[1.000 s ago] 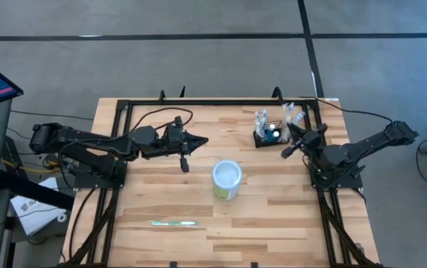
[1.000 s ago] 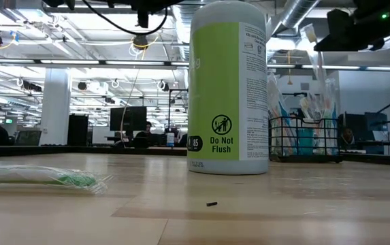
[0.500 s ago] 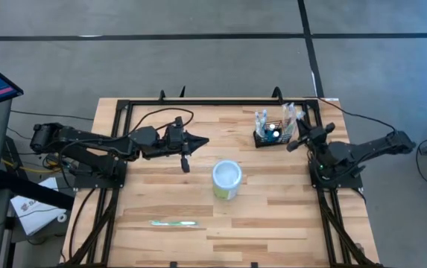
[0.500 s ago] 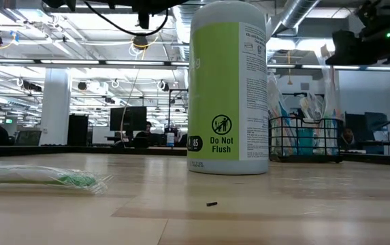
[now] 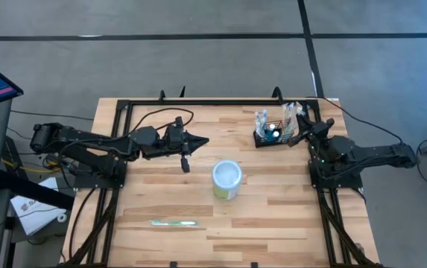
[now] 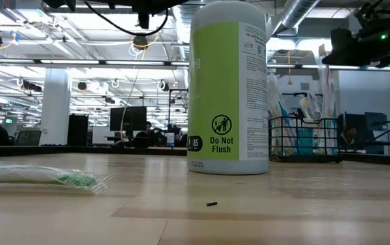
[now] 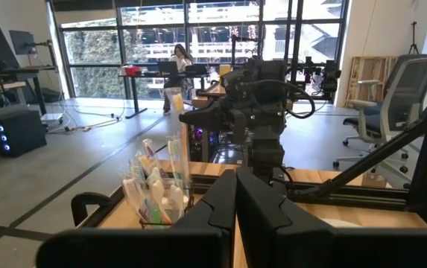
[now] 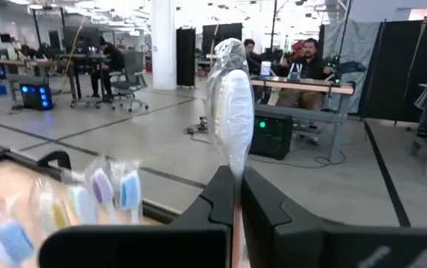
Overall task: Pick & Place toothbrushing station
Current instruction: Put the orange toothbrush into the wire organizer
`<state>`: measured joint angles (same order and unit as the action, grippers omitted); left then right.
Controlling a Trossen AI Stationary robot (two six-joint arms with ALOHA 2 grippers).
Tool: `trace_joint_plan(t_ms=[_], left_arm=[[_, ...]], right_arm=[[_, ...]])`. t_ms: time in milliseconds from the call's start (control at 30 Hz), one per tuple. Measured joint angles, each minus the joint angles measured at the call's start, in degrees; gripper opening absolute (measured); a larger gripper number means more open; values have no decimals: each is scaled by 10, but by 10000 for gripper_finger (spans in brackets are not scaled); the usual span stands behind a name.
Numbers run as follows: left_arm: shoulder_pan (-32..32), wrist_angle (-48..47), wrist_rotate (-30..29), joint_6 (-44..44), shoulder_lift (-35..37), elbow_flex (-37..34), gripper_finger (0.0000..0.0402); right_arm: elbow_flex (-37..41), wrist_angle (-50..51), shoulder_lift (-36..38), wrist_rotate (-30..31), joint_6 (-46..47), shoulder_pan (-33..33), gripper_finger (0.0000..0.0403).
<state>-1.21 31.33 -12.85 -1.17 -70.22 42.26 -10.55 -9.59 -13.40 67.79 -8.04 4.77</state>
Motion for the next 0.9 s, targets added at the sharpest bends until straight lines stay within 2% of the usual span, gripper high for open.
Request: trace_joint_plan(t_ms=[233, 900], left_arm=[[0, 0, 0, 0, 0, 0, 4], [0, 0, 1, 1, 0, 0, 4]], right_arm=[[26, 7, -1, -20, 32, -30, 0], [99, 2, 0, -33, 139, -41, 0]])
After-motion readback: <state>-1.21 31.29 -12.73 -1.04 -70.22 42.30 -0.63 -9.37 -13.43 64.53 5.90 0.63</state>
